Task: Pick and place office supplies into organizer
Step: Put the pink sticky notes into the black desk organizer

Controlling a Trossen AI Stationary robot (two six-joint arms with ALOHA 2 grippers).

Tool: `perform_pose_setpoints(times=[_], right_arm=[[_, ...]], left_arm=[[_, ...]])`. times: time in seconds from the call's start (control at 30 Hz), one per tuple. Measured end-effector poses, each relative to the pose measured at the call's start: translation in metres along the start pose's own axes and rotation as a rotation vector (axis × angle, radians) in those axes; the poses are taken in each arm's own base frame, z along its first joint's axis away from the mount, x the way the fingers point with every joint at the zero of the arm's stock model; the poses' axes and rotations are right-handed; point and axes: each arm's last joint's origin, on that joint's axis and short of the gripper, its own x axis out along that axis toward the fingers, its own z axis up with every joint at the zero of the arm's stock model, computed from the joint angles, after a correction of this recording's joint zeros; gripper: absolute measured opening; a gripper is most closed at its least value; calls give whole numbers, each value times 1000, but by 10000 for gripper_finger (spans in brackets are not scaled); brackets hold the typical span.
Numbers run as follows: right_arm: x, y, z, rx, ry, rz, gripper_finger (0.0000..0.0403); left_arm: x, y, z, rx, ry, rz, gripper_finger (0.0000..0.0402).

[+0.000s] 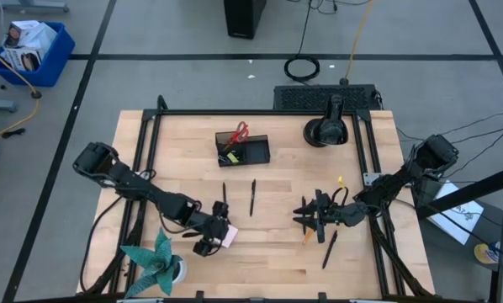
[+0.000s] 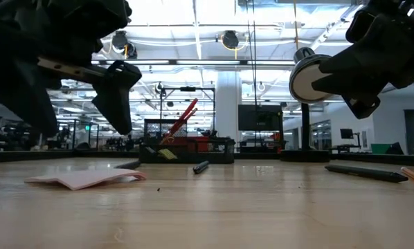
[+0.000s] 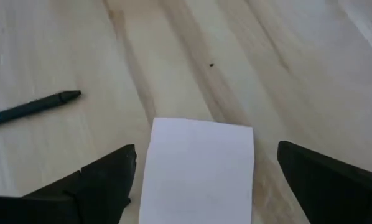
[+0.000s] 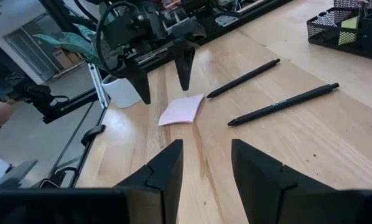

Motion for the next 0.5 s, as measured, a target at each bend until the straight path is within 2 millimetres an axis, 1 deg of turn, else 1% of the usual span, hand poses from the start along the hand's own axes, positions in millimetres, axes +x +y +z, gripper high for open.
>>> perform_pose_setpoints(times=[0.1, 0.23, 0.37, 0.43, 0.5], right_arm=[[0, 0, 0, -3, 2, -1, 126], [0, -1, -1, -1, 9, -7, 126], [0, -1, -1, -5, 10, -11, 126], [0, -1, -1, -6, 10, -12, 126], [0, -1, -1, -3, 10, -13, 126]], left_arm=[[1, 7, -1, 23, 8, 2, 389], [2, 15, -1, -2, 7, -11, 393], [2, 15, -2, 10, 17, 9, 395], [3, 14, -2, 4, 1, -33, 395], [9, 10, -4, 10, -4, -53, 395]])
